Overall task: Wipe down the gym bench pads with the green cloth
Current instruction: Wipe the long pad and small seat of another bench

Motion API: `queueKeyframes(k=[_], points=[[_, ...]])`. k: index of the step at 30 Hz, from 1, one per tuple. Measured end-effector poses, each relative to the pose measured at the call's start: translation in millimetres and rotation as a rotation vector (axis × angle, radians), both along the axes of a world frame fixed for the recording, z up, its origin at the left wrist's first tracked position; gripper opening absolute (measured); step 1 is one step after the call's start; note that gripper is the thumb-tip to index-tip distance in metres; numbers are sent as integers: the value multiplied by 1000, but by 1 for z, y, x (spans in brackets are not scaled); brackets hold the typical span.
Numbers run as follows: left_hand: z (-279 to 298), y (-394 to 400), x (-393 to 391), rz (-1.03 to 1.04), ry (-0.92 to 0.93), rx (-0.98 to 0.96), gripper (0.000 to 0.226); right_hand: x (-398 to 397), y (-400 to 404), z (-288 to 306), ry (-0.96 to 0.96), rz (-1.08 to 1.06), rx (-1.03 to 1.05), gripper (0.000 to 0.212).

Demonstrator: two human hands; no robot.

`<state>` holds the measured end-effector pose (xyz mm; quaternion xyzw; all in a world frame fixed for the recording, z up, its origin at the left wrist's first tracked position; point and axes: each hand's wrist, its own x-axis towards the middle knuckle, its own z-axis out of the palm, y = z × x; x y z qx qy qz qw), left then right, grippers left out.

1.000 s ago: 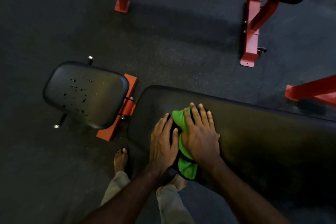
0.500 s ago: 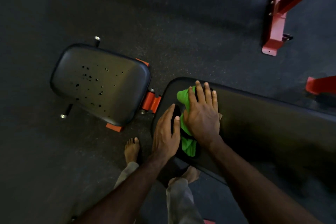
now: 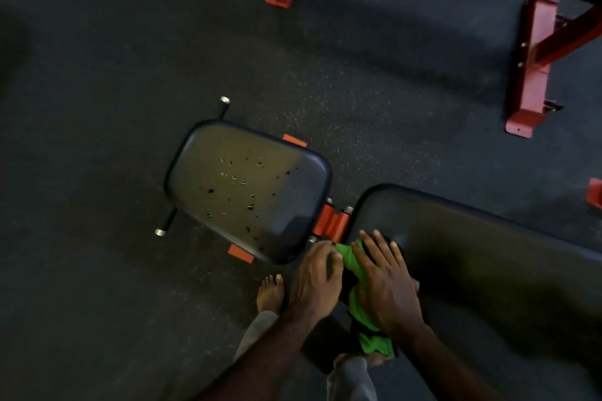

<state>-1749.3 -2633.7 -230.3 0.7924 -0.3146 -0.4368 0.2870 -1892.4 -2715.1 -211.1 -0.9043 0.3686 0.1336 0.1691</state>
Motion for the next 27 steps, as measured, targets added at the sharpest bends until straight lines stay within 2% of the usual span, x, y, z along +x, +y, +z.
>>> queueKeyframes(k=[5,8,11,16,22,27], points=[[6,6,54,32,-82,-104,24,30,13,5,-160,-314,126,72],[10,-5,80,58,-110,-175,29,64,10,1,-294,-468,156,69],[14,-19,108,39,-152,-212,37,98,1,-3,-395,-533,194,60],[10,-45,170,41,-326,-205,28,151,-6,-13,-492,-555,225,61],[-21,-76,239,-69,-553,-117,37,203,-15,-44,-461,-688,144,61],[-40,-85,292,-122,-678,-34,48,215,-10,-65,-316,-635,51,76]])
